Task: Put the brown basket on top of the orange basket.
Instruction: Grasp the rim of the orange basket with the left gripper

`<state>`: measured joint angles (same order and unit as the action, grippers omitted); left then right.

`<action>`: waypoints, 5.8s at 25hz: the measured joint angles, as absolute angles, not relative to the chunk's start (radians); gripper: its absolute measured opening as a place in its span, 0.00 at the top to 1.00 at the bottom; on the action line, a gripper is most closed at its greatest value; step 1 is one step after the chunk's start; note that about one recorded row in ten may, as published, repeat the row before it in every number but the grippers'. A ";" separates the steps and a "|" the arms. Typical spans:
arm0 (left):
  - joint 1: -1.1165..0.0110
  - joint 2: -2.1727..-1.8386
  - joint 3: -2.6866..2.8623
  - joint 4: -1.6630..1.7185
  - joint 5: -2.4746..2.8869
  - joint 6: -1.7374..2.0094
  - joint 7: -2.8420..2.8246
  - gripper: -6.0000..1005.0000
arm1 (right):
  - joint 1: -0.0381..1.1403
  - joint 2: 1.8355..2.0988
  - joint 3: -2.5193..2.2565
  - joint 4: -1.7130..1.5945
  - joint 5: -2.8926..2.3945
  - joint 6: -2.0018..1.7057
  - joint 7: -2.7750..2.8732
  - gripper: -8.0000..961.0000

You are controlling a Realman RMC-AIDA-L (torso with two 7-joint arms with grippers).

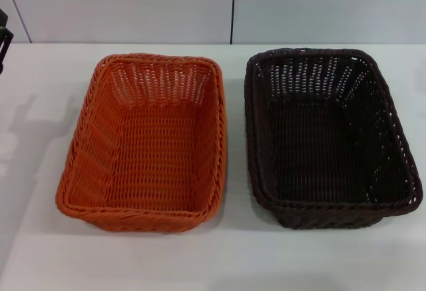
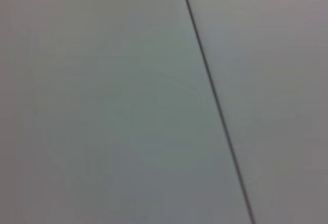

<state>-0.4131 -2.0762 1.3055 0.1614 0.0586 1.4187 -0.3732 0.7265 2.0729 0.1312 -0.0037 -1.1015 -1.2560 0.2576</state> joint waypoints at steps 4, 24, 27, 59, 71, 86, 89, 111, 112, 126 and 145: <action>-0.412 -2.071 1.330 0.189 0.065 1.422 -0.455 0.20 | 0.696 2.072 0.130 -0.020 -1.101 -1.259 0.265 0.48; -0.467 -1.983 1.425 0.902 0.329 0.442 -0.821 0.20 | 0.611 2.069 0.055 -0.077 -1.101 -1.262 0.341 0.48; -0.421 -1.936 1.537 1.192 0.658 0.146 -1.192 0.20 | 0.603 2.069 0.054 -0.087 -1.099 -1.261 0.341 0.48; -0.545 -2.052 1.028 0.575 0.565 0.809 -0.908 0.20 | 0.646 2.069 0.054 -0.094 -1.102 -1.229 0.335 0.48; -0.574 -1.933 1.205 0.858 1.139 0.538 -1.612 0.20 | 0.643 2.069 0.054 -0.093 -1.101 -1.209 0.333 0.49; -0.729 -1.909 0.998 1.059 2.229 1.085 -2.410 0.20 | 0.645 2.069 0.054 -0.093 -1.101 -1.204 0.333 0.48; -0.743 -1.933 0.977 1.122 2.407 1.161 -2.547 0.20 | 0.643 2.069 0.054 -0.098 -1.101 -1.204 0.333 0.48; -0.659 -2.061 0.988 1.233 2.766 1.388 -2.732 0.24 | 0.643 2.065 0.069 -0.126 -1.080 -1.207 0.332 0.48; -0.643 -2.062 0.992 1.231 2.764 1.395 -2.736 0.25 | 0.643 2.065 0.069 -0.126 -1.080 -1.208 0.331 0.49; -0.606 -2.065 1.081 1.214 2.714 1.390 -2.728 0.32 | 0.646 2.065 0.066 -0.124 -1.078 -1.209 0.331 0.48; -0.609 -2.060 1.104 1.199 2.687 1.350 -2.686 0.77 | 0.645 2.066 0.059 -0.120 -1.078 -1.205 0.331 0.48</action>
<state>-0.6090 -2.0605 1.1036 1.1991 2.6870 1.3496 -2.6864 0.6447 2.0663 0.0593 -0.1198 -1.0783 -1.2051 0.3314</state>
